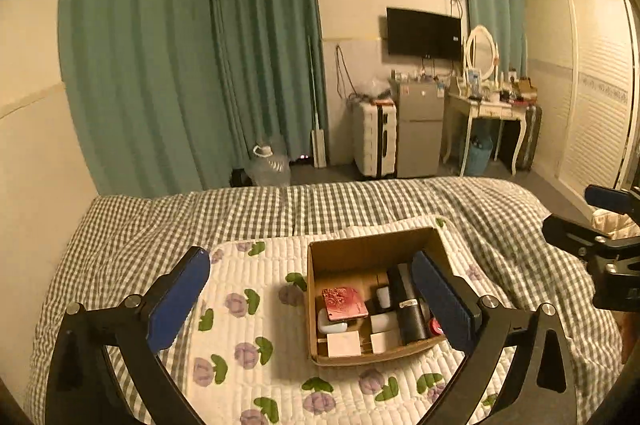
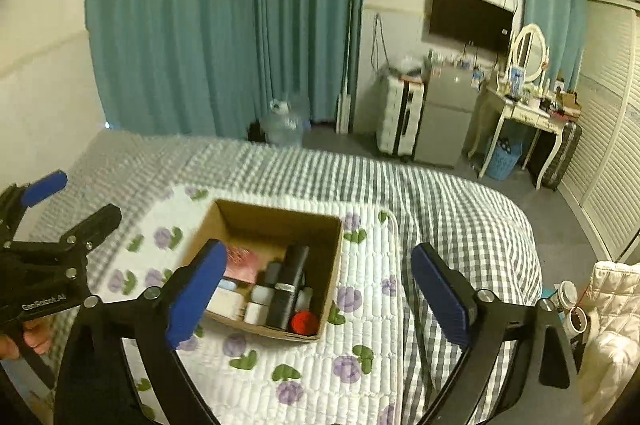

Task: Organize rigid objects

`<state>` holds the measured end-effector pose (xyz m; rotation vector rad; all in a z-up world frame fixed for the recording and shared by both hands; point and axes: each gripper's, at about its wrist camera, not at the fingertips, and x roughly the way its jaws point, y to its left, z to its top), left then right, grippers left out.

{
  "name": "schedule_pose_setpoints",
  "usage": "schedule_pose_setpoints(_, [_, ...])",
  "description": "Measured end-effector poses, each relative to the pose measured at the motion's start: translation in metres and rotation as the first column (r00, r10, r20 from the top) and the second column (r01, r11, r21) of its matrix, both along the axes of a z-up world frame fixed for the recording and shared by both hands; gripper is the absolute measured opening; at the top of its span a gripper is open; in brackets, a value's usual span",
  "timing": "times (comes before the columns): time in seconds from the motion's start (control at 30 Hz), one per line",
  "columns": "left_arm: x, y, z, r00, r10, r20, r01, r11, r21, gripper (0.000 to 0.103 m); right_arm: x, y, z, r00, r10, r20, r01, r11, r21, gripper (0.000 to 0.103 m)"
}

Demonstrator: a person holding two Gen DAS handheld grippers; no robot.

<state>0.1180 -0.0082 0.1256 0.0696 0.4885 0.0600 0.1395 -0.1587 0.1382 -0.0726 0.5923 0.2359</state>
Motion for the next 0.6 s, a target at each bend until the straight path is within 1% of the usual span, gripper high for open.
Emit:
schedule_pose_setpoints(0.03, [-0.006, 0.001, 0.000, 1.000, -0.002, 0.008, 0.002, 1.000, -0.005, 0.103, -0.010, -0.001, 0.004, 1.000, -0.008, 0.024, 0.007, 1.000, 0.011, 0.103])
schedule_pose_setpoints(0.17, [-0.031, 0.008, 0.000, 0.999, 0.003, 0.051, -0.003, 1.000, -0.005, 0.103, -0.044, -0.003, 0.011, 0.995, -0.026, 0.096, 0.022, 0.999, 0.044, 0.103])
schedule_pose_setpoints(0.2, [-0.038, 0.009, -0.002, 0.998, 0.010, 0.063, -0.010, 1.000, -0.007, 0.103, -0.052, -0.003, 0.012, 0.992, -0.033, 0.123, 0.026, 0.998, 0.058, 0.103])
schedule_pose_setpoints(0.23, [-0.043, 0.011, -0.005, 0.997, 0.027, 0.076, -0.026, 1.000, -0.012, 0.103, -0.064, -0.005, 0.013, 0.985, -0.042, 0.168, 0.030, 0.997, 0.077, 0.103])
schedule_pose_setpoints(0.33, [-0.053, 0.019, -0.019, 0.994, 0.051, 0.101, -0.047, 0.998, -0.035, 0.103, -0.082, -0.001, 0.009, 0.971, -0.036, 0.237, 0.016, 0.996, 0.084, 0.103])
schedule_pose_setpoints(0.37, [-0.055, 0.020, -0.027, 0.993, 0.057, 0.099, -0.053, 0.998, -0.042, 0.103, -0.085, 0.003, 0.005, 0.969, -0.028, 0.246, 0.009, 0.997, 0.078, 0.103])
schedule_pose_setpoints(0.43, [-0.057, 0.022, -0.041, 0.994, 0.059, 0.094, -0.054, 0.997, -0.052, 0.103, -0.086, 0.012, -0.006, 0.973, -0.005, 0.232, -0.007, 0.999, 0.051, 0.103])
schedule_pose_setpoints(0.53, [-0.059, 0.022, -0.066, 0.997, 0.043, 0.071, -0.040, 0.999, -0.037, 0.103, -0.090, 0.019, -0.035, 0.980, 0.004, 0.200, -0.017, 0.998, 0.060, 0.103])
schedule_pose_setpoints(0.6, [-0.064, 0.024, -0.081, 0.995, 0.055, 0.087, -0.052, 0.998, -0.033, 0.103, -0.088, 0.022, -0.054, 0.982, 0.005, 0.188, -0.016, 0.998, 0.055, 0.103])
